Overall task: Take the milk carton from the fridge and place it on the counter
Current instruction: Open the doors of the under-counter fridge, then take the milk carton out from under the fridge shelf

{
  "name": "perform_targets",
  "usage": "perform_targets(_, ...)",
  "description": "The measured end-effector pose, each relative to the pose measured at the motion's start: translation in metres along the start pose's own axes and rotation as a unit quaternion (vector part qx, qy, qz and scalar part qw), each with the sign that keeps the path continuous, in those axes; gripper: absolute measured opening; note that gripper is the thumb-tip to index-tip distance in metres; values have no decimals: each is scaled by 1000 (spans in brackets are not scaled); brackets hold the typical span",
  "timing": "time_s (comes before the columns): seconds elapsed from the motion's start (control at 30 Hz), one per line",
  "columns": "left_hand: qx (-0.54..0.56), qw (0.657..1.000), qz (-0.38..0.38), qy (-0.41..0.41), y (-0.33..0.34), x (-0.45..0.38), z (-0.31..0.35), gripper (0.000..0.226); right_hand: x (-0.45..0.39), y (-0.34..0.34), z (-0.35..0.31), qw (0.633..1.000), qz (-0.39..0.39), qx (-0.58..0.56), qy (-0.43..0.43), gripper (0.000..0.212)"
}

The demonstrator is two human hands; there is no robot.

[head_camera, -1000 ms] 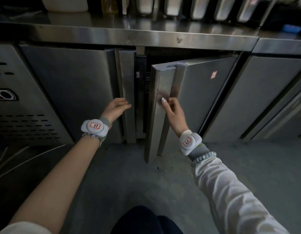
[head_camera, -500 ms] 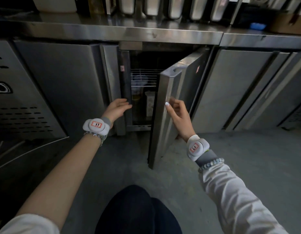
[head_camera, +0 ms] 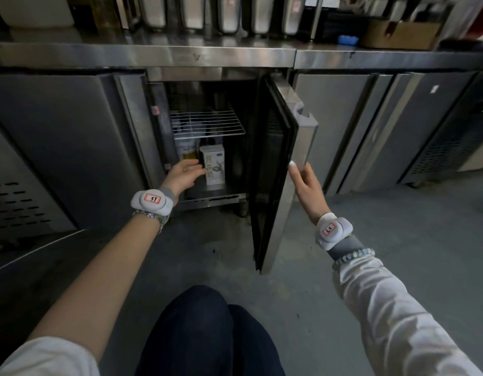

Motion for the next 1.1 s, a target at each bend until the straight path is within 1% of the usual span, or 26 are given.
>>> perform_targets(0.1, 5, 1000, -5, -1, 7, 0, 3, 51, -2, -12, 2, 1000, -6, 5, -4, 35)
perform_targets(0.2, 7, 1000, -9, -3, 9, 1, 4, 50, -4, -13, 3, 1000, -9, 12, -15, 53)
perform_targets(0.23, 6, 1000, -10, -3, 9, 0, 4, 50, -4, -14, 3, 1000, -8, 12, -18, 52)
perform_targets(0.3, 3, 1000, -12, -2, 7, 0, 4, 50, -3, -15, 0, 1000, -11, 4, -23, 37)
perform_targets(0.33, 2, 1000, -12, -1, 6, -1, 4, 50, -3, -16, -2, 1000, 0, -14, -20, 26)
perform_targets(0.37, 0, 1000, -12, -1, 4, -2, 4, 50, -3, -18, -5, 999, 23, -38, -23, 21)
perform_targets(0.4, -1, 1000, -11, 0, 1, -3, 4, 50, -3, -19, -14, 996, 64, -55, -35, 32)
perform_targets(0.43, -3, 1000, -10, 1, -1, -3, 4, 50, -2, -22, -27, 990, 111, -62, -66, 44)
perform_targets(0.47, -6, 1000, -9, 1, -4, -4, 4, 50, -2, -23, -43, 980, 156, -62, -111, 49)
perform_targets(0.5, -9, 1000, -7, 1, -7, -4, 3, 50, -2, -23, -59, 966, 191, -61, -163, 50)
perform_targets(0.57, -10, 1000, -2, -1, -12, -4, 2, 50, -3, -22, -90, 937, 228, -40, -260, 43)
perform_targets(0.63, -9, 1000, 1, -6, -16, -4, 1, 50, -7, -17, -116, 911, 224, 4, -346, 30)
perform_targets(0.67, -7, 1000, 4, -8, -18, -4, 2, 49, -10, -12, -126, 901, 207, 23, -380, 24)
perform_targets(0.73, -5, 1000, 13, -12, -23, -4, 2, 49, -15, 6, -140, 900, 145, 33, -409, 16)
perform_targets(0.8, -4, 1000, 22, -16, -26, -4, 1, 50, -21, 27, -144, 914, 76, 34, -397, 17)
perform_targets(0.93, -3, 999, 28, -24, -31, -4, 1, 51, -34, 64, -129, 954, -31, 29, -296, 27)
perform_targets(1.0, -3, 999, 30, -26, -34, -4, 0, 53, -41, 80, -115, 971, -59, 12, -232, 29)
perform_targets(1.1, -3, 999, 37, -24, -38, -7, -1, 53, -52, 99, -93, 986, -74, 3, -152, 31)
Point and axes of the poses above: each hand's wrist, its own x-axis away from the middle knuckle, its own y-axis out of the palm, z = x × y, the point moved 2 cm from there along -x, towards the middle knuckle, and after that the axes turned 2 degrees about -x, right-handed, at the moved point
